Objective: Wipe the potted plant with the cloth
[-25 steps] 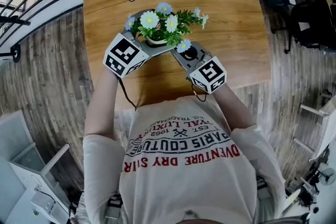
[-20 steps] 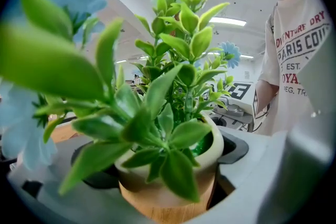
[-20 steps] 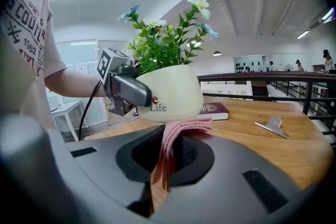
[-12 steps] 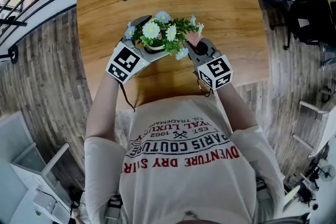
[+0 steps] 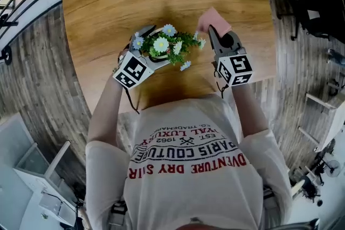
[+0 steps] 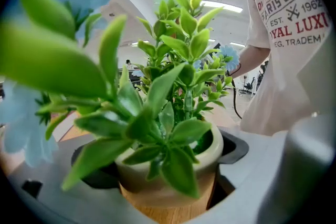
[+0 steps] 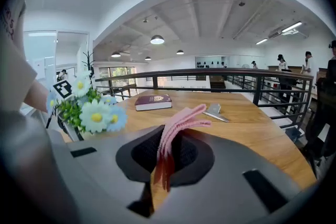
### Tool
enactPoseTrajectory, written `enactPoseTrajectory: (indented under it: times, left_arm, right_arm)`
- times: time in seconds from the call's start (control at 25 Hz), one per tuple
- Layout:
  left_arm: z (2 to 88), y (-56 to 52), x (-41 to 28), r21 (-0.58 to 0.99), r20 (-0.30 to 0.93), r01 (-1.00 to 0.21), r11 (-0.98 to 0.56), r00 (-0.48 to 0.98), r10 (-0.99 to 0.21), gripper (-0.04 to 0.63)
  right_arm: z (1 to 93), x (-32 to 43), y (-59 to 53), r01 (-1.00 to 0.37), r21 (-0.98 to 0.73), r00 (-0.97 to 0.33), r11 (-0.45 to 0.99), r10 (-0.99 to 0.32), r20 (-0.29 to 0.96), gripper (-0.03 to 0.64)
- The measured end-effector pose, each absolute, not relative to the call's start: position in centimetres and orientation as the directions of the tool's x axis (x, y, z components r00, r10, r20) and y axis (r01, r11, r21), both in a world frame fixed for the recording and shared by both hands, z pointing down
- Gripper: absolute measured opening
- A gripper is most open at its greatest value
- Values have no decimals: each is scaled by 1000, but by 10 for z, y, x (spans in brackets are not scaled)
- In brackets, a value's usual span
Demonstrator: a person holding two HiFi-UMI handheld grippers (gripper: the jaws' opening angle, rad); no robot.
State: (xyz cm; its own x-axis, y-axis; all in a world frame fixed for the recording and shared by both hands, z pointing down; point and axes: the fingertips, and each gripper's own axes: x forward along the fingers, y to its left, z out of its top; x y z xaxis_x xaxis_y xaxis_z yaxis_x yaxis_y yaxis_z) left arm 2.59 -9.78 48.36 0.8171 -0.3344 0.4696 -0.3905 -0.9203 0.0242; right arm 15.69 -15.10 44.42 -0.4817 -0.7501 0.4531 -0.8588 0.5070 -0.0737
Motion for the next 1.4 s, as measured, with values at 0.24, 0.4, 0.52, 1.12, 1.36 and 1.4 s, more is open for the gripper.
enactPoseTrajectory:
  times: [0.24,0.4,0.52,1.12,1.36,1.4]
  left_arm:
    - [527,-91,26,13,525,-387,-922,787,-324,523]
    - [537,-89,31,31,519,-386,-922,794,-315,523]
    - [540,-92,33,34,500,-377,-926,808,-311,523]
    - [537,-88,16,88,399,-410,-908,849,-345,523]
    - [534,-80,0,81,421,-466,-881,818,-393,523]
    - [531,-80,-2,79,422,-484,-872,809,-411,523]
  right_arm:
    - [460,161,-152,-872,-80,-461,483,-754,469,35]
    - [472,163,-151,-867,-87,-465,491,-732,498,35]
    - [476,164,-154,-863,-90,-469,496,-725,504,35]
    - [487,135,-143,-851,-83,-483,519,-709,515,35]
    - [482,131,-137,-848,-71,-482,526,-707,517,35]
    - [480,132,-136,-849,-70,-481,524,-710,515,35]
